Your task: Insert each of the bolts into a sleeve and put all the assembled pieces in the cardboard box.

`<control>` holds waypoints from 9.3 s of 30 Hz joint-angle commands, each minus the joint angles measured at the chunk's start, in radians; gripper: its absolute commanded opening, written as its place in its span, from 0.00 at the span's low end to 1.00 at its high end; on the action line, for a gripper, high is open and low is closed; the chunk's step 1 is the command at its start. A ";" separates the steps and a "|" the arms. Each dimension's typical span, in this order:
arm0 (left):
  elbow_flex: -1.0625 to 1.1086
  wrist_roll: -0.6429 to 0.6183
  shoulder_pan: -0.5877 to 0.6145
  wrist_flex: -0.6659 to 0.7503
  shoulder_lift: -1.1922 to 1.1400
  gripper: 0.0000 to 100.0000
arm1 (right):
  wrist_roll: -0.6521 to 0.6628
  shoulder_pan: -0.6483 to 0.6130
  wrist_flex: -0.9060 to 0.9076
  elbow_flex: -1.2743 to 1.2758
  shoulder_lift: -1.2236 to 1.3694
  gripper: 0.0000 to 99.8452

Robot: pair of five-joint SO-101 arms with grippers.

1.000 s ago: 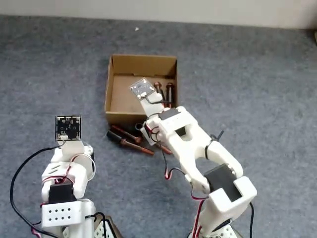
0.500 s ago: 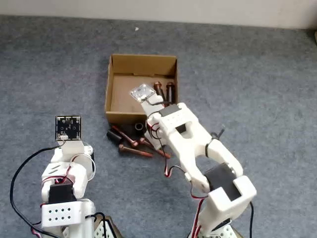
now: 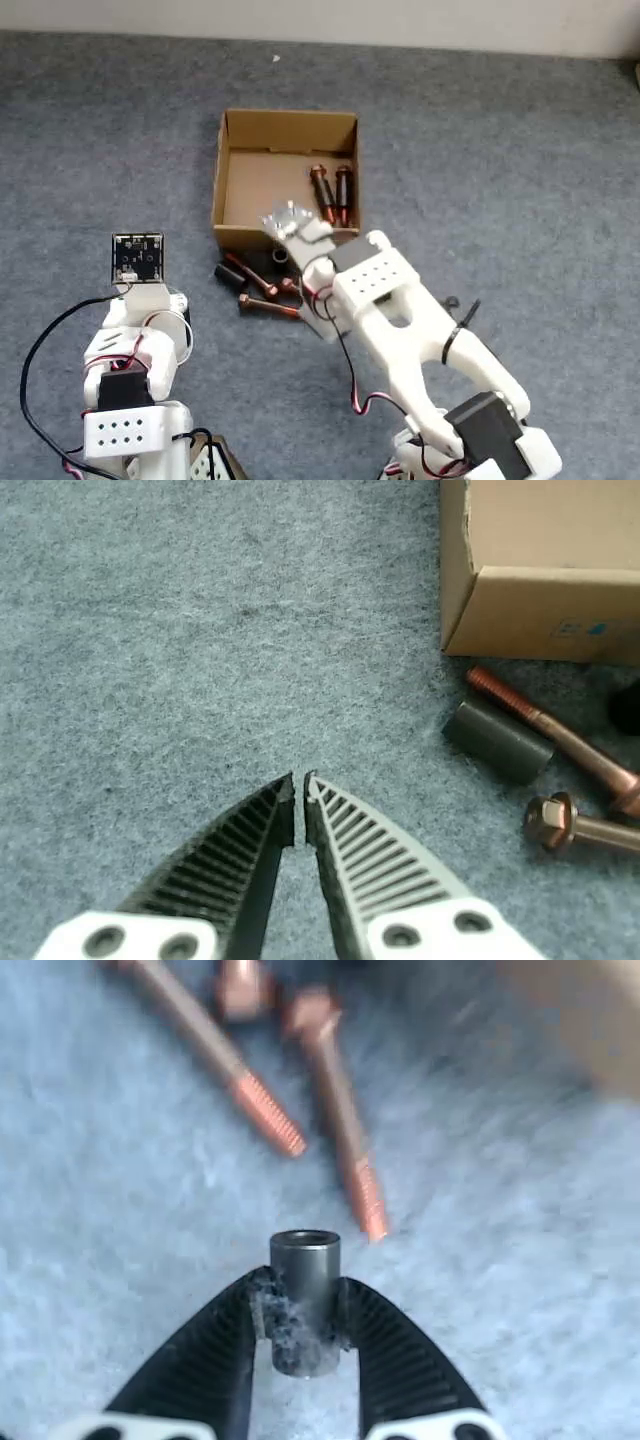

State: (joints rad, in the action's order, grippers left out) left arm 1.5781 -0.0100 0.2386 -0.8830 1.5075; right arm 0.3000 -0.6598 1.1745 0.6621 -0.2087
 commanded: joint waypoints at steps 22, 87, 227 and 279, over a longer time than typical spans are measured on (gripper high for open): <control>-0.005 0.008 0.007 0.015 0.007 0.06 | 0.006 -0.073 -0.093 0.191 0.071 0.00; -0.993 -0.905 -0.730 -0.066 -1.417 0.19 | -0.548 0.737 -0.341 0.114 -0.051 0.00; -0.171 -0.032 -0.636 0.044 0.306 0.11 | -0.135 -0.131 -0.740 1.144 -1.589 0.00; -0.027 -0.138 0.013 -0.252 0.306 0.22 | -0.279 0.209 -1.400 0.120 0.007 0.01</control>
State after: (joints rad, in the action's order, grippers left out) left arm 1.5597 -0.1419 0.2386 -1.1546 1.8098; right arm 0.0284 -0.4803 -0.1941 0.9444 -0.3330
